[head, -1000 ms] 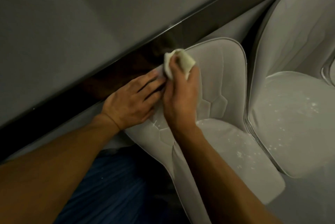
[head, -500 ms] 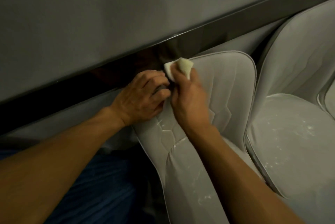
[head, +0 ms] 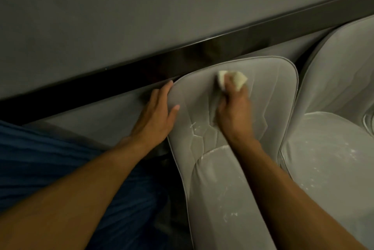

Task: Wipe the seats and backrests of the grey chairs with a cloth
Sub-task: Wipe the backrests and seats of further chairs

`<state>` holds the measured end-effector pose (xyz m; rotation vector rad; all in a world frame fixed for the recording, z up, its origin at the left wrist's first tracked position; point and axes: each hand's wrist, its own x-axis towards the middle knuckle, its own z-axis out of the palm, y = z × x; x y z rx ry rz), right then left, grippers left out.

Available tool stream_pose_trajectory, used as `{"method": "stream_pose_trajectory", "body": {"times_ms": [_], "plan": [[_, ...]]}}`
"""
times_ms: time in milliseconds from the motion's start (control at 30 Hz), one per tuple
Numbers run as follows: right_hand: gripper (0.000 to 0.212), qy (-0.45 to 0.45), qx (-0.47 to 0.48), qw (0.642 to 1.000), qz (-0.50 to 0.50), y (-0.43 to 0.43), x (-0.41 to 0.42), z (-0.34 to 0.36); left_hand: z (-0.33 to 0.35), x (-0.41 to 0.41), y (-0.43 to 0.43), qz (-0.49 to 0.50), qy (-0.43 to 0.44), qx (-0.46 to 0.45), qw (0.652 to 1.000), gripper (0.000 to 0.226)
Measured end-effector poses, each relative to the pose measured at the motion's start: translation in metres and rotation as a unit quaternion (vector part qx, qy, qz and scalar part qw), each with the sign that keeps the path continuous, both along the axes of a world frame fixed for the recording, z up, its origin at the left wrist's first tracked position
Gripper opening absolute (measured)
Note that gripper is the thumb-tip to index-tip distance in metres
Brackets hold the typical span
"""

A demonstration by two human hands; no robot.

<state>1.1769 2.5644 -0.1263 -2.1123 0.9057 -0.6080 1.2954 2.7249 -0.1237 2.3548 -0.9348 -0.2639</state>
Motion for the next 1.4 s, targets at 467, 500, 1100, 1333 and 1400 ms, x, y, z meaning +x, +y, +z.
{"method": "stream_pose_trajectory", "body": {"times_ms": [467,500,1100,1333,1400], "plan": [[0.052,0.011,-0.068,0.997,-0.038,-0.022,-0.012,0.0,0.0,0.006,0.01,0.056,0.005,0.027,0.998,0.043],[0.052,0.007,-0.069,0.996,-0.061,-0.031,-0.014,0.002,0.001,0.009,0.011,0.041,-0.001,0.035,0.999,0.046],[0.053,0.125,0.026,0.99,0.064,-0.043,-0.04,-0.016,0.013,-0.031,0.004,0.012,-0.065,0.12,0.991,0.07],[0.05,-0.055,0.092,0.983,-0.148,-0.052,-0.06,-0.019,0.036,-0.012,-0.045,-0.211,-0.345,0.086,0.91,0.053],[0.057,-0.085,0.075,0.976,-0.187,-0.061,-0.057,-0.014,0.049,0.002,-0.084,-0.304,-0.375,0.115,0.868,0.067]]}}
